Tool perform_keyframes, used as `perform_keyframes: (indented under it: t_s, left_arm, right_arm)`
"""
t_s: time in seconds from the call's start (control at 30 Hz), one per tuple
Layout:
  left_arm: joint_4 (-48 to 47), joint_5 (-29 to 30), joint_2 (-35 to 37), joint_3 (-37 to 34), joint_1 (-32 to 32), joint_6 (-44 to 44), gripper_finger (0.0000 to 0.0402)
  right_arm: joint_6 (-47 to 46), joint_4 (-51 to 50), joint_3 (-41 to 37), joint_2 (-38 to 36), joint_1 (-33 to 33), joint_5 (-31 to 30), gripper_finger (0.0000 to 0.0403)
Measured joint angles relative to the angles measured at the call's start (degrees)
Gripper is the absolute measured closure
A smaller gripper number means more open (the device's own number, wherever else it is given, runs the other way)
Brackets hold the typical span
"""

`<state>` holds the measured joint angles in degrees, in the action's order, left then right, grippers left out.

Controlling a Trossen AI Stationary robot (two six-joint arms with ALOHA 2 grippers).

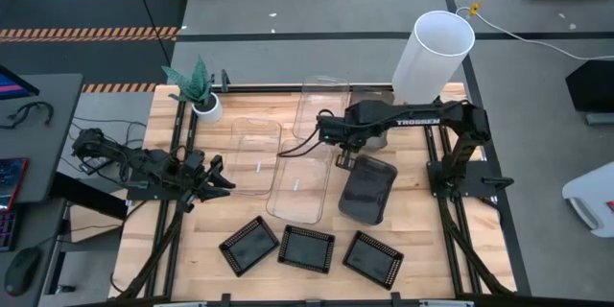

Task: Stack baskets by color
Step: Stack the top transparent bin on top of the bottom transparent bin

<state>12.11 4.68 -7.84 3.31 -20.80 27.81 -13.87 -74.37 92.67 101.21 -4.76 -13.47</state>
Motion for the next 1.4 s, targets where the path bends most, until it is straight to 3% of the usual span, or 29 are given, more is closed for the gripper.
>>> perform_keyframes:
  t_s: [0.23, 0.37, 0.57, 0.83, 1.07, 1.4]
  left_arm:
    - [0.0, 0.0, 0.0, 0.0, 0.0, 0.0, 0.0285]
    - [0.0, 0.0, 0.0, 0.0, 0.0, 0.0, 0.0285]
    - [0.0, 0.0, 0.0, 0.0, 0.0, 0.0, 0.0285]
    - [0.0, 0.0, 0.0, 0.0, 0.0, 0.0, 0.0285]
    - [0.0, 0.0, 0.0, 0.0, 0.0, 0.0, 0.0285]
    - [0.0, 0.0, 0.0, 0.0, 0.0, 0.0, 0.0285]
  right_arm:
    - [-3.1, -3.5, 11.6, 0.0, 7.6, -1.6, 0.0395]
    - [-11.7, -5.1, 15.7, 0.0, 12.3, 3.1, 0.0395]
    - [-25.0, -5.5, 16.3, -0.1, 21.6, 8.9, 0.0395]
    - [-36.2, -5.0, 16.3, -0.1, 32.3, 10.6, 0.0395]
    - [-38.4, -5.2, 16.3, -0.1, 34.4, 5.7, 0.0395]
    - [-38.6, -4.4, 13.7, 0.0, 32.9, 7.6, 0.0395]
